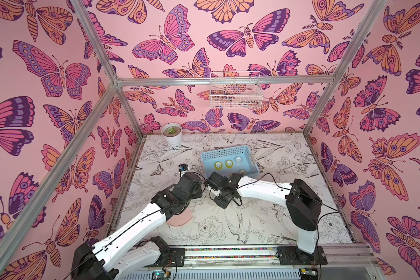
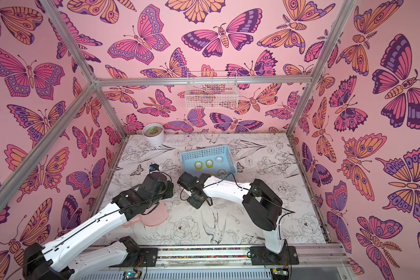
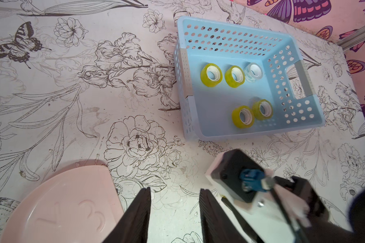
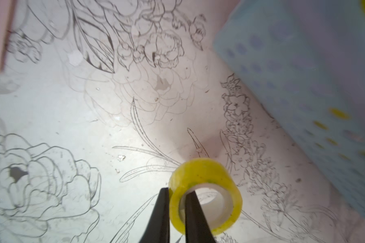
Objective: Put the transparent tape into the storage box
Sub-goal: Pick up the tape from the center of the board, then place the tape in the storage box.
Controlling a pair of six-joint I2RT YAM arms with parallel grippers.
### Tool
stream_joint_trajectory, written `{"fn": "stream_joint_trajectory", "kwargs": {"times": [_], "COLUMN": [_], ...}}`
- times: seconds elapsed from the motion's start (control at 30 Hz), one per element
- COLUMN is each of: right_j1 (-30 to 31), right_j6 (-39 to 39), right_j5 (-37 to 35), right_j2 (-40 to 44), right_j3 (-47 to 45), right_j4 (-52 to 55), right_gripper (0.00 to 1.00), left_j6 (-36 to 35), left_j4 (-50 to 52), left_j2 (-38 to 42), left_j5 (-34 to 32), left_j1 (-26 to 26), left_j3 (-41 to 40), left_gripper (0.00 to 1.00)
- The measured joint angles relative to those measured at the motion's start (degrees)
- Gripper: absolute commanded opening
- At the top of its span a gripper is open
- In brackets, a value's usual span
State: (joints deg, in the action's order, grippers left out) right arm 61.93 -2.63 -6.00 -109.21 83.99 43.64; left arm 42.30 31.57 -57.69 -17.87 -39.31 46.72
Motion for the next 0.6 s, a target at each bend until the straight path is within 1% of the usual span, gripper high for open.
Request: {"fn": "stream_joint_trajectory", "kwargs": {"times": [0.23,0.33,0.47,0.6], "right_j1": [-0.17,-1.57,-5.79,-9.55], "right_j6": [-0.59,-0.63,-1.05,-1.03], "right_j5": [-4.09,-4.55,-4.24,-3.30], "right_j2": [1.75,1.09,-2.73,-9.66], "right_j3": [17.03,24.22,31.56,36.11], "right_j4": [9.66,12.87,15.04,16.37], "right_gripper": [0.00,0.00,0.00,0.00], "left_j6": [-0.28,-0.63,-1.29,-1.66], "left_j4": [1.51,1.60,1.51,1.49], "left_j2": [0.90,0.72,-1.27,-3.50], "left_j5": [-0.44,-0.63,-0.61,-0.59], "left_j1": [0.04,0.04,0.04,0.04], "left_j3": [1.73,2.71,4.39,5.01], "left_gripper": [0.44,0.44,0.44,0.44]}}
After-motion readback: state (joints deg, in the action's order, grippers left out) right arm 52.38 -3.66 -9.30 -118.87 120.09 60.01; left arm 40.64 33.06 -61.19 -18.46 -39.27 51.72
